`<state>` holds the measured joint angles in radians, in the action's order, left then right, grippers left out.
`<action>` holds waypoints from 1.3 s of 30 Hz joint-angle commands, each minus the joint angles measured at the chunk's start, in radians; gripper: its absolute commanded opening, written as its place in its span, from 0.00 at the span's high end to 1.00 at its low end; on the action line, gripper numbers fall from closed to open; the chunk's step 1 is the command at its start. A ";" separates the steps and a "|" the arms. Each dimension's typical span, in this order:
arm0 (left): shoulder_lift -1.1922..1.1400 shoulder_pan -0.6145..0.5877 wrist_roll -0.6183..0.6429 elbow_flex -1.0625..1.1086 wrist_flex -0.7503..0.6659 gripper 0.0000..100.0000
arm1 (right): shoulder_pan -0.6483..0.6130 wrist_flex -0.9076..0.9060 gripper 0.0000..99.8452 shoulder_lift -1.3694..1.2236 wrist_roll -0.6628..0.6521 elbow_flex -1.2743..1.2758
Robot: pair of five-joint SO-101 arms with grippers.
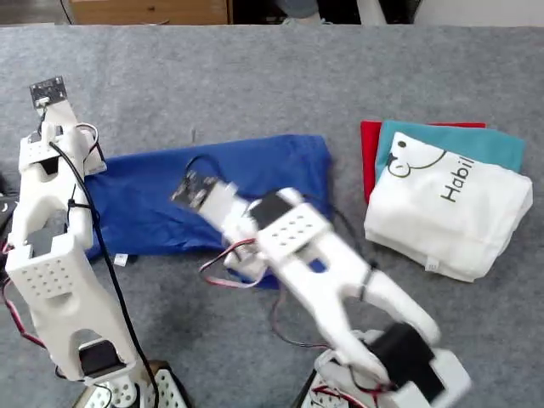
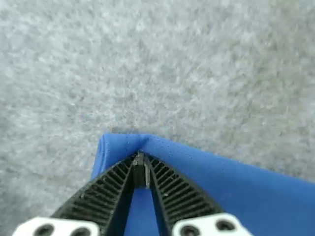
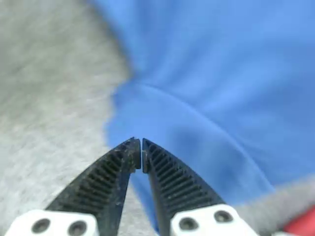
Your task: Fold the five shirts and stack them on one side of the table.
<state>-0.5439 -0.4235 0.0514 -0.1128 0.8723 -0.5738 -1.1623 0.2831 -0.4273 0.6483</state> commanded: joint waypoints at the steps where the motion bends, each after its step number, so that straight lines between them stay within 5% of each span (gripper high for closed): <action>1: 0.002 -0.018 0.014 -0.091 0.028 0.97 | 0.169 0.008 0.99 0.068 -0.028 -0.064; 7: 0.008 -0.001 0.005 -0.249 0.242 0.97 | 0.347 0.087 0.99 -0.048 -0.087 -0.298; 17: 0.107 0.087 -0.146 -0.320 0.566 0.97 | 0.381 0.054 0.99 -0.575 -0.083 -0.777; 29: 0.114 0.050 -0.127 0.140 0.002 0.97 | 0.468 0.057 0.99 -1.075 -0.018 -1.291; 39: 0.112 0.031 -0.061 0.110 -0.072 0.97 | 0.494 -0.106 0.99 -1.228 -0.008 -1.554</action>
<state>-0.4580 -0.3744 -0.0161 0.0238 0.8263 -0.0997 -1.1930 -0.9567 -0.4381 -0.8094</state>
